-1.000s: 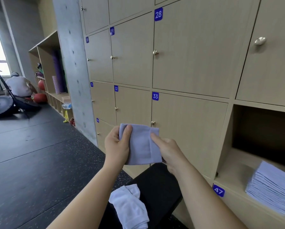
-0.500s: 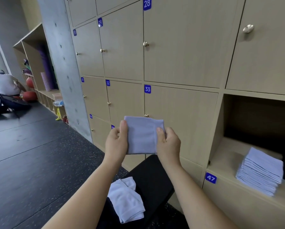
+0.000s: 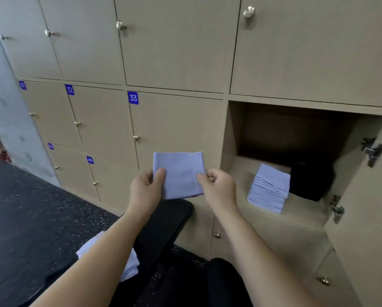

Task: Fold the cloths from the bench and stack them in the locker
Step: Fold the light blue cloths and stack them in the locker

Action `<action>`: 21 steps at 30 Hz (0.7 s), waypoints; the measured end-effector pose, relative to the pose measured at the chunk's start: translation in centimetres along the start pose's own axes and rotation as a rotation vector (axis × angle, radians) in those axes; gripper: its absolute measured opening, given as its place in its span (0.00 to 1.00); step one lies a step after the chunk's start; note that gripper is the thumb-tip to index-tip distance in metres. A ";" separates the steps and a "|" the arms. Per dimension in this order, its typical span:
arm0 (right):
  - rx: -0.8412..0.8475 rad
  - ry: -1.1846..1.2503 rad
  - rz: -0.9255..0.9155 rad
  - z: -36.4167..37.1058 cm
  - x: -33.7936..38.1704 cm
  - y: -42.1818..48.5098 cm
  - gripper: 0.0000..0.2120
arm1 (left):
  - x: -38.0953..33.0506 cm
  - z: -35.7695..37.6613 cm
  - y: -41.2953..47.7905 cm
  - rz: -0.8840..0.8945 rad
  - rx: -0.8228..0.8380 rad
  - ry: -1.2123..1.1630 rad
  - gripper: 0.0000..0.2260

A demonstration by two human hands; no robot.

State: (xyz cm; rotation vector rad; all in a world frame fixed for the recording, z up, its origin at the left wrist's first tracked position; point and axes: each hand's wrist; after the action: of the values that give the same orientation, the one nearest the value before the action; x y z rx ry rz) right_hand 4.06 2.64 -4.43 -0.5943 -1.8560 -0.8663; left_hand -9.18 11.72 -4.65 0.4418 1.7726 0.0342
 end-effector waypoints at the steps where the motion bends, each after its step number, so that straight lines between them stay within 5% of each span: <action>1: -0.037 -0.020 0.017 -1.2 -0.8 0.1 0.10 | 0.0 1.4 -0.1 -0.031 0.076 -0.047 0.13; 3: -0.100 -0.078 0.056 -3.7 -2.2 0.4 0.06 | -0.1 4.2 -0.3 -0.129 0.253 -0.166 0.07; 9: -0.212 -0.184 0.195 -11.1 -7.0 0.4 0.05 | -0.1 11.9 -0.3 -0.294 0.609 -0.216 0.14; 15: -0.240 -0.183 0.291 -16.1 -11.2 -0.1 0.06 | -0.6 17.8 -1.9 -0.382 0.628 -0.239 0.03; 21: -0.258 -0.199 0.366 -18.6 -14.3 1.6 0.10 | -0.6 22.8 -1.3 -0.395 0.601 -0.238 0.06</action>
State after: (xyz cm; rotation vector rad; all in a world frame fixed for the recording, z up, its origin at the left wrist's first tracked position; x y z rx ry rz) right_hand 21.62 -11.20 -11.75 -1.1779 -1.7414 -0.8263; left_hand 12.07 5.55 -10.19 0.4873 1.5835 -0.8138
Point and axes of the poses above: each hand's wrist, its own y-axis towards the middle knuckle, its own z-axis out of the palm, x = y × z, and after that the axes turned 2 degrees about -y, right-handed
